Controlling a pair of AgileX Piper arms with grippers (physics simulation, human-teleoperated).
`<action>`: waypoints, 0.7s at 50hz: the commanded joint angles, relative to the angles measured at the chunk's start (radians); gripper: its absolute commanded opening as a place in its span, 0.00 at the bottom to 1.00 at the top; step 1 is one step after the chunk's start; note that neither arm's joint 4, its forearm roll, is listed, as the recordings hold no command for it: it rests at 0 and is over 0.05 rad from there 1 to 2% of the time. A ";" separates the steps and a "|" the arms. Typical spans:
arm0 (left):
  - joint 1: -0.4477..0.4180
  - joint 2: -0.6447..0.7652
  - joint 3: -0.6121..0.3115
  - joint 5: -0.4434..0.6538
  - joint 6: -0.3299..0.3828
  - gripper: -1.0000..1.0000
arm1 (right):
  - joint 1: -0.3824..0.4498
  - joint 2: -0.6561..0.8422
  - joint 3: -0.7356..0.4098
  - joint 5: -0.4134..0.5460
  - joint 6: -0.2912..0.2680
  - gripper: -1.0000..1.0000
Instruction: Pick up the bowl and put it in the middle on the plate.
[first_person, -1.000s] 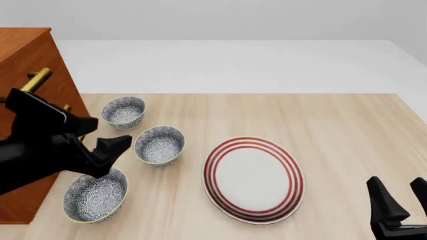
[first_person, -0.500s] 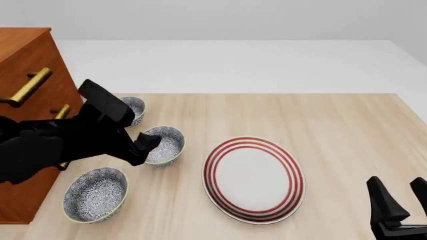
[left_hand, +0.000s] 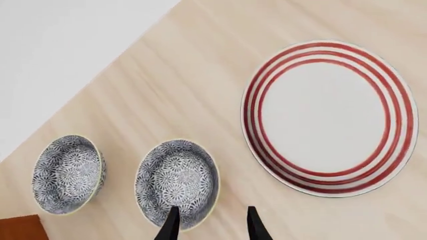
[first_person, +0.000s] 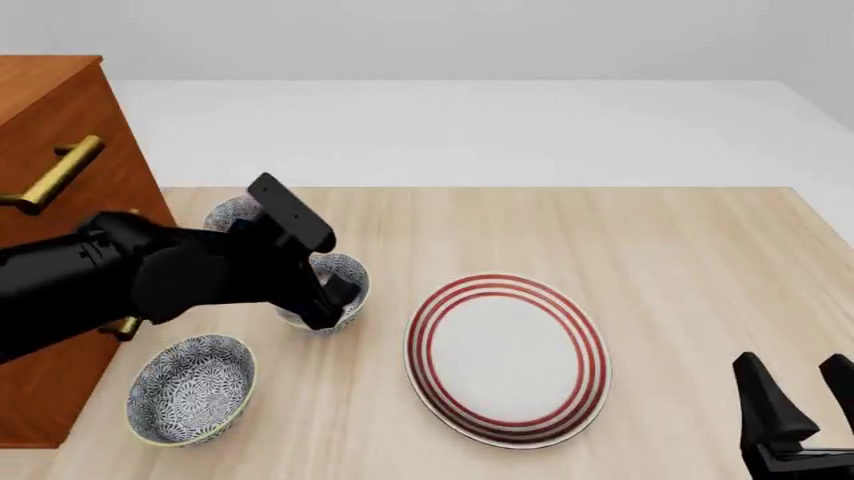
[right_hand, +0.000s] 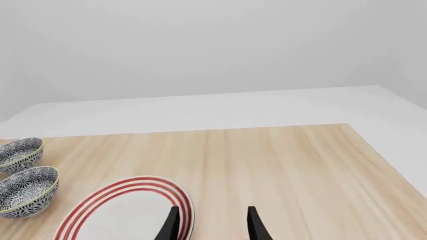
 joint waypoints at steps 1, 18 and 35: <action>0.007 0.084 -0.015 -0.027 0.045 1.00 | 0.000 -0.002 -0.001 0.004 0.001 1.00; 0.027 0.139 0.001 -0.055 0.109 1.00 | 0.001 -0.005 -0.001 0.005 0.000 1.00; 0.033 0.205 0.032 -0.111 0.149 1.00 | 0.001 -0.005 -0.001 0.006 0.000 1.00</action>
